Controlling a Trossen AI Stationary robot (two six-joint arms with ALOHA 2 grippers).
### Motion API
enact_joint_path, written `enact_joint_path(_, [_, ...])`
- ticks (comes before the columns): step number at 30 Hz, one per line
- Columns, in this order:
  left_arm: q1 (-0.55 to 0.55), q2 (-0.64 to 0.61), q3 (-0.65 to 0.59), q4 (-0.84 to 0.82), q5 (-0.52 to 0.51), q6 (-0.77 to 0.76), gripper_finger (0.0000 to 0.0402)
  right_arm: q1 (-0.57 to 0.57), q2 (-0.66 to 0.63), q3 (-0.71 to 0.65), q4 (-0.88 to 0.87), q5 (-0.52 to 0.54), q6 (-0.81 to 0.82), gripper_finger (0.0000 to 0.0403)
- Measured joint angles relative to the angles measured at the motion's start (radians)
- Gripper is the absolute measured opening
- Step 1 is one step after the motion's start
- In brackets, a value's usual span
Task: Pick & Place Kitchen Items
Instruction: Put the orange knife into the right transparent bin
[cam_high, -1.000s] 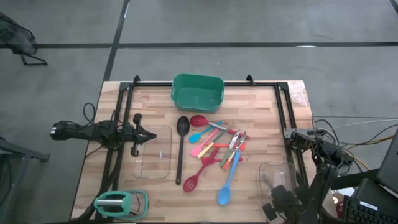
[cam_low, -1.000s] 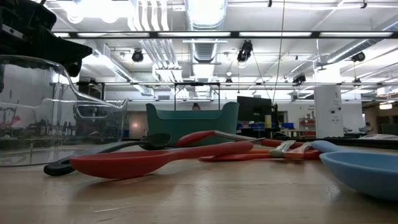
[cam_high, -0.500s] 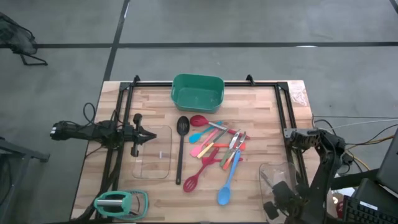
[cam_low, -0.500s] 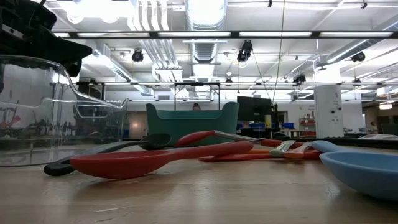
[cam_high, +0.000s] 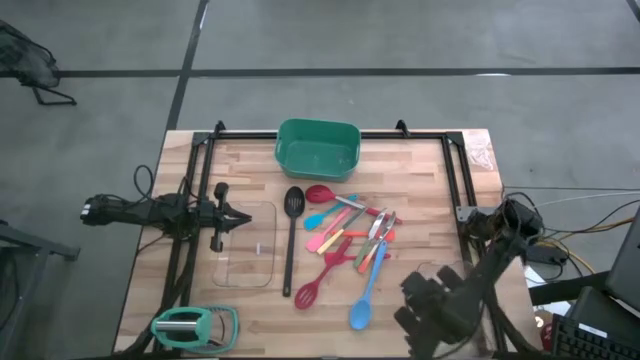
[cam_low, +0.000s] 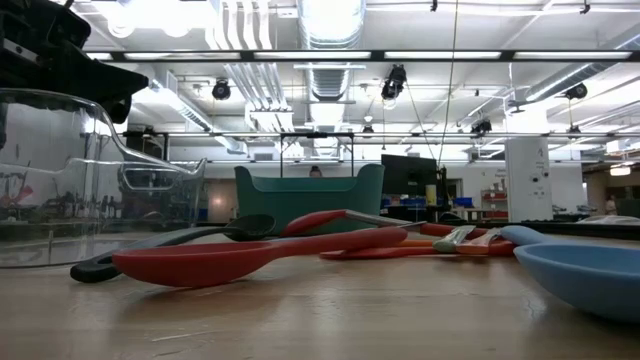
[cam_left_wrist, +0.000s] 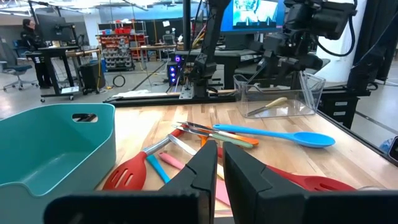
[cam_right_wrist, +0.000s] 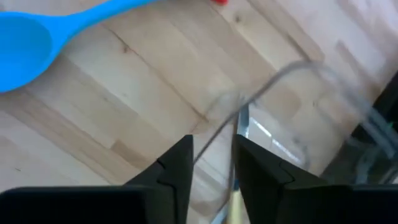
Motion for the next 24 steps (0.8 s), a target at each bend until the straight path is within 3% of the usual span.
enact_joint_path(9, [0.000,0.000,0.000,0.000,0.000,0.000,0.0032,-0.137,-0.002,0.000,0.018,0.069,-0.525,0.0181])
enact_joint_path(24, [0.000,0.000,0.000,0.000,0.000,0.000,0.0032,-0.389,-0.001,0.000,0.094,0.131,-0.961,0.0188])
